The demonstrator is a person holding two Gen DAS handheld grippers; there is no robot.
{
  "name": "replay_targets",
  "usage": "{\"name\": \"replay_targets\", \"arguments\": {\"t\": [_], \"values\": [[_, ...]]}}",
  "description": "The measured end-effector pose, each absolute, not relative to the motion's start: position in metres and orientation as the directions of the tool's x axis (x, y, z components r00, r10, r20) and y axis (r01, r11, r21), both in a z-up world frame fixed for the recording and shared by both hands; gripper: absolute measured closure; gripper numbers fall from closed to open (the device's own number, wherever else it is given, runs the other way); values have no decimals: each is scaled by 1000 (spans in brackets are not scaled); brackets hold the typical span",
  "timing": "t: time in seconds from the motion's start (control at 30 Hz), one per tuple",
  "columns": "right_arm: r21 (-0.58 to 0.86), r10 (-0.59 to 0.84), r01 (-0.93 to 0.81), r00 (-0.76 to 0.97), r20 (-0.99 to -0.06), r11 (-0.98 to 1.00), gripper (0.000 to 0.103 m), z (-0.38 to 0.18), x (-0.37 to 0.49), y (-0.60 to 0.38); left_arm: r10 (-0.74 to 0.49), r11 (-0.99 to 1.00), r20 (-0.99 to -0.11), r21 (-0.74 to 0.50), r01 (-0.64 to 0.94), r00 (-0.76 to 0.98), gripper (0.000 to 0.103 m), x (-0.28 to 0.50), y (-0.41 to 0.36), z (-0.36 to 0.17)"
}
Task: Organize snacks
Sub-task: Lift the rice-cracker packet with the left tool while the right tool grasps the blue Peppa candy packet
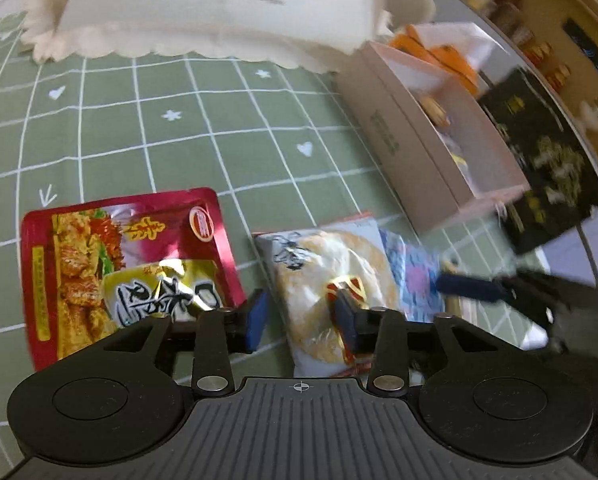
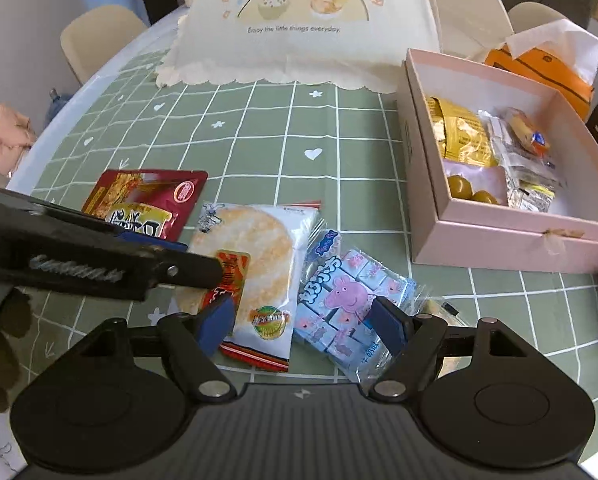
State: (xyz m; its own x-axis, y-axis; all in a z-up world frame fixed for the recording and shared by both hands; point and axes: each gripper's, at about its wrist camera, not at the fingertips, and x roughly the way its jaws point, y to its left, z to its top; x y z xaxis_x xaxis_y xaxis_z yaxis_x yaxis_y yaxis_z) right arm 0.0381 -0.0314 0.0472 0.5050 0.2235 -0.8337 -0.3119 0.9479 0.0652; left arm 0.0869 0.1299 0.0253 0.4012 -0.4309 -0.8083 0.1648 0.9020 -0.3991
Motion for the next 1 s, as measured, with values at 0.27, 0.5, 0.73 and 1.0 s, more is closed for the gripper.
{"name": "replay_targets", "arguments": {"t": [0.27, 0.5, 0.73, 1.0], "values": [[-6, 151, -264, 572, -806, 965, 30, 49, 35, -47, -404, 914, -811, -381, 141, 424, 60, 85, 121, 27], [3, 188, -317, 553, -812, 948, 32, 43, 24, -47, -385, 922, -811, -353, 157, 440, 59, 67, 114, 43], [12, 209, -343, 543, -813, 939, 32, 43, 11, -46, -398, 917, -804, -363, 165, 442, 59, 50, 113, 59], [75, 306, -422, 512, -803, 903, 32, 52, -12, -39, -381, 924, -834, -356, 140, 398, 60, 24, 120, 45]]}}
